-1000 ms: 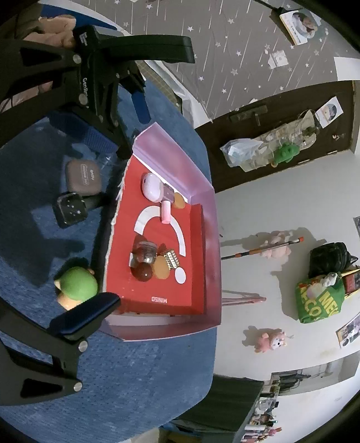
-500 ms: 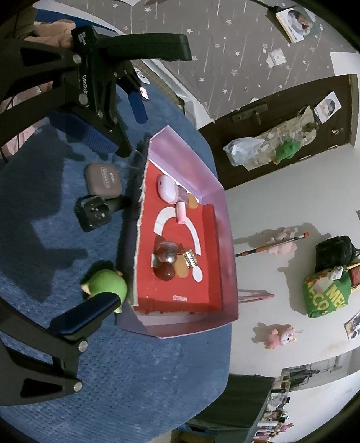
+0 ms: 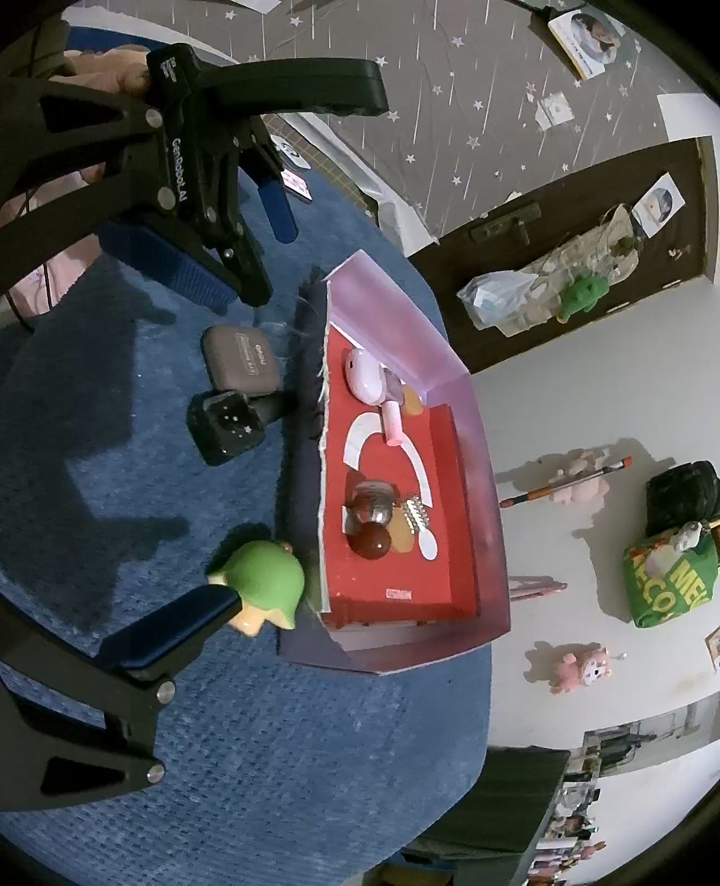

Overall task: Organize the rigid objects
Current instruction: 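Move both tools back toward the green toy and glass cup beside the box, then grasp the green mushroom-shaped toy with the right tool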

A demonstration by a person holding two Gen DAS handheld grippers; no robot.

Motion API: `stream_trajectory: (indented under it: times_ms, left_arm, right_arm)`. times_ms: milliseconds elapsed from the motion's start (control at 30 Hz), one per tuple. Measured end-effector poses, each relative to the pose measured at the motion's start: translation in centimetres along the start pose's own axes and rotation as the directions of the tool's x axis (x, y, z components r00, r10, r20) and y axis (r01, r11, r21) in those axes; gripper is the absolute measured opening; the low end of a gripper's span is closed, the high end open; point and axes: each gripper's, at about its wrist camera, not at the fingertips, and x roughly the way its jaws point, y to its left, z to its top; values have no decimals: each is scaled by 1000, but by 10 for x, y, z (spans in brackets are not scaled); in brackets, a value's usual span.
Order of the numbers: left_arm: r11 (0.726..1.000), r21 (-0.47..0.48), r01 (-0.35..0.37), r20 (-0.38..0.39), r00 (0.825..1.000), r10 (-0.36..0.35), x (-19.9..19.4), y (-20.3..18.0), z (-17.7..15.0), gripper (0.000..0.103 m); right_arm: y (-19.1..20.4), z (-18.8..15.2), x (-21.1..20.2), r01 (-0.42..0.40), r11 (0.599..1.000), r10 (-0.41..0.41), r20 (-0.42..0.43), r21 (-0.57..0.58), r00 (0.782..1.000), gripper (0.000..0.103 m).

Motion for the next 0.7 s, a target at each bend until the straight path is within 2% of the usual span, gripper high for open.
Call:
stream_trajectory:
  times_ms: [400, 700]
  left_arm:
    - [1000, -11, 9, -30, 1000, -9, 1, -2, -14, 103]
    - [1000, -21, 15, -57, 998, -16, 8, -2, -23, 103]
  right_arm:
    - [-1, -14, 2, -4, 1000, 4, -26, 11, 1000, 103]
    - [3, -25, 6, 28, 999, -28, -39, -18, 999, 103]
